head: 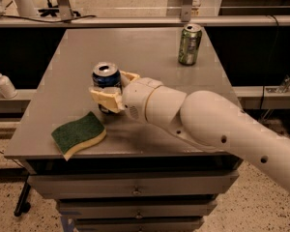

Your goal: Move pepsi can near sponge

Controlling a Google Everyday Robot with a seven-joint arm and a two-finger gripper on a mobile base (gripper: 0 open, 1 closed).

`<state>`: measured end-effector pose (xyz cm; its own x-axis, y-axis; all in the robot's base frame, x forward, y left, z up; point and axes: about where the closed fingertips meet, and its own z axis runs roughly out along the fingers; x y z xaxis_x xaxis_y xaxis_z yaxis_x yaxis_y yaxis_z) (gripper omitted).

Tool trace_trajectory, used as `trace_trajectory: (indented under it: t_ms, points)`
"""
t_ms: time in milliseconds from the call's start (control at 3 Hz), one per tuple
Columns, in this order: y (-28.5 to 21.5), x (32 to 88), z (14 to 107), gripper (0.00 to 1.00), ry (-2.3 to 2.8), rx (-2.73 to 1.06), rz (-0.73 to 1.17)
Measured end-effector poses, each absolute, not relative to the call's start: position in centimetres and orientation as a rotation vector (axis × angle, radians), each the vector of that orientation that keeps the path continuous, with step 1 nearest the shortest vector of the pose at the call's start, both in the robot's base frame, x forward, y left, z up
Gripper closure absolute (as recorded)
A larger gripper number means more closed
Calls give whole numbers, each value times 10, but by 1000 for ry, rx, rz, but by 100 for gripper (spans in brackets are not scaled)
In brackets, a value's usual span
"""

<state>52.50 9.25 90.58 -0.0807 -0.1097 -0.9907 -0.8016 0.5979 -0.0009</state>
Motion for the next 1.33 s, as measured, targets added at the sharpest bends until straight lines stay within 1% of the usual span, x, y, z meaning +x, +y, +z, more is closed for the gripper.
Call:
trace_trajectory:
  t_ms: [333, 667, 1000, 1333]
  points:
    - [93, 526, 906, 0, 1568, -789, 683]
    - [92, 526, 906, 0, 1570, -787, 681]
    - [66, 526, 905, 0, 1596, -759, 647]
    - [21, 517, 896, 0, 1605, -744, 614]
